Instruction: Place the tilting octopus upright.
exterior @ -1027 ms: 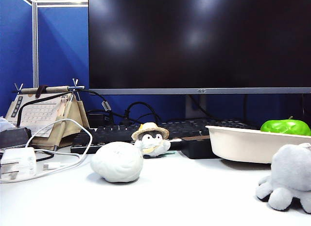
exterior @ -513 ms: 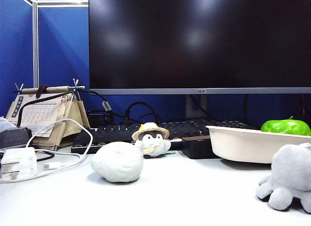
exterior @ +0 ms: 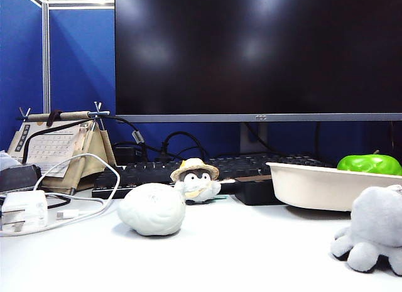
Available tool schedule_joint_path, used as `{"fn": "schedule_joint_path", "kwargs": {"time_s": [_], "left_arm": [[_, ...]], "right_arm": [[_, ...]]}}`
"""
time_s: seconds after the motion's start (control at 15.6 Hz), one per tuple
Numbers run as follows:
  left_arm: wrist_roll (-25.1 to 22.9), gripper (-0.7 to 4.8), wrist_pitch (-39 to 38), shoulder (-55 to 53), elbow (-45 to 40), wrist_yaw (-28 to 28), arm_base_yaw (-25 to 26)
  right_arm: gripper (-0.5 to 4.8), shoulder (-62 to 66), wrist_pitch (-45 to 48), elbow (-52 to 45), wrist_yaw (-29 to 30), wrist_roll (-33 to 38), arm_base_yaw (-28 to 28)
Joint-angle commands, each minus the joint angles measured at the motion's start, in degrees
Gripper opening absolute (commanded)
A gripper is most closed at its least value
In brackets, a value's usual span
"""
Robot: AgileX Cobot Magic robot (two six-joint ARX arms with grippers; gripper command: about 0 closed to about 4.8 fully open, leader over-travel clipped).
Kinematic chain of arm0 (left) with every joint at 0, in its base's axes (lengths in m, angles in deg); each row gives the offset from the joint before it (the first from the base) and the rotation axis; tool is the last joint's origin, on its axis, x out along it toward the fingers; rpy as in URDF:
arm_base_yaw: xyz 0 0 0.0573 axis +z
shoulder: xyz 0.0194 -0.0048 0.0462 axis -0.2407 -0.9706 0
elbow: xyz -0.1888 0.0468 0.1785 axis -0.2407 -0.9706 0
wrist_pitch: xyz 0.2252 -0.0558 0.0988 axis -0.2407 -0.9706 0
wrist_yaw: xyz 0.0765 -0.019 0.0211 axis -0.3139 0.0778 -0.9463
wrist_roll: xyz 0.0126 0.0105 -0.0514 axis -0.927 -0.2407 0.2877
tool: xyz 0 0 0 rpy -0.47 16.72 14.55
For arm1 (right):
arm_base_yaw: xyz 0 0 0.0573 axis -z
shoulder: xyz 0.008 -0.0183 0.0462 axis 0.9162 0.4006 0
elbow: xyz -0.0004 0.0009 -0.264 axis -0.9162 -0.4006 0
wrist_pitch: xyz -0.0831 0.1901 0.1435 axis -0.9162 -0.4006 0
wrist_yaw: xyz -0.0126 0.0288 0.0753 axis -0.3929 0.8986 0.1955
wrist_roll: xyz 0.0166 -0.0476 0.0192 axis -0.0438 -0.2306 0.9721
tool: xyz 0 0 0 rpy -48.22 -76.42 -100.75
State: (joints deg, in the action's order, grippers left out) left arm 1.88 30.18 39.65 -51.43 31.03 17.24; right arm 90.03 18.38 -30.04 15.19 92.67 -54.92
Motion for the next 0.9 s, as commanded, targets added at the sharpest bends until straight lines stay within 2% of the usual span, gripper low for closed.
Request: {"fn": "schedule_joint_path", "kwargs": {"time_s": [0.06, 0.19, 0.26, 0.38, 0.51, 0.9], "left_arm": [[-0.07, 0.18, 1.05, 0.00, 0.00, 0.00, -0.02], [-0.09, 0.18, 1.05, 0.00, 0.00, -0.02, -0.02], [-0.09, 0.18, 1.05, 0.00, 0.00, -0.02, -0.02], [-0.07, 0.18, 1.03, 0.00, 0.00, 0.00, -0.02], [-0.07, 0.18, 1.01, 0.00, 0.00, -0.02, -0.02], [-0.07, 0.18, 1.01, 0.00, 0.00, -0.02, -0.02]], "right_arm": [[0.26, -0.13, 1.81, 0.20, -0.22, -0.79, -0.04], [0.26, -0.13, 9.11, -1.03, 0.50, -0.55, -0.50], [0.26, -0.13, 19.37, -3.08, 0.44, -0.52, -2.60], [0.26, -0.13, 30.25, -4.98, 0.44, -0.52, -5.57], [0.26, -0.13, 34.99, -5.31, 0.00, -0.61, -8.02], [0.26, -0.13, 36.26, -6.27, 0.07, -0.79, -11.61]]}}
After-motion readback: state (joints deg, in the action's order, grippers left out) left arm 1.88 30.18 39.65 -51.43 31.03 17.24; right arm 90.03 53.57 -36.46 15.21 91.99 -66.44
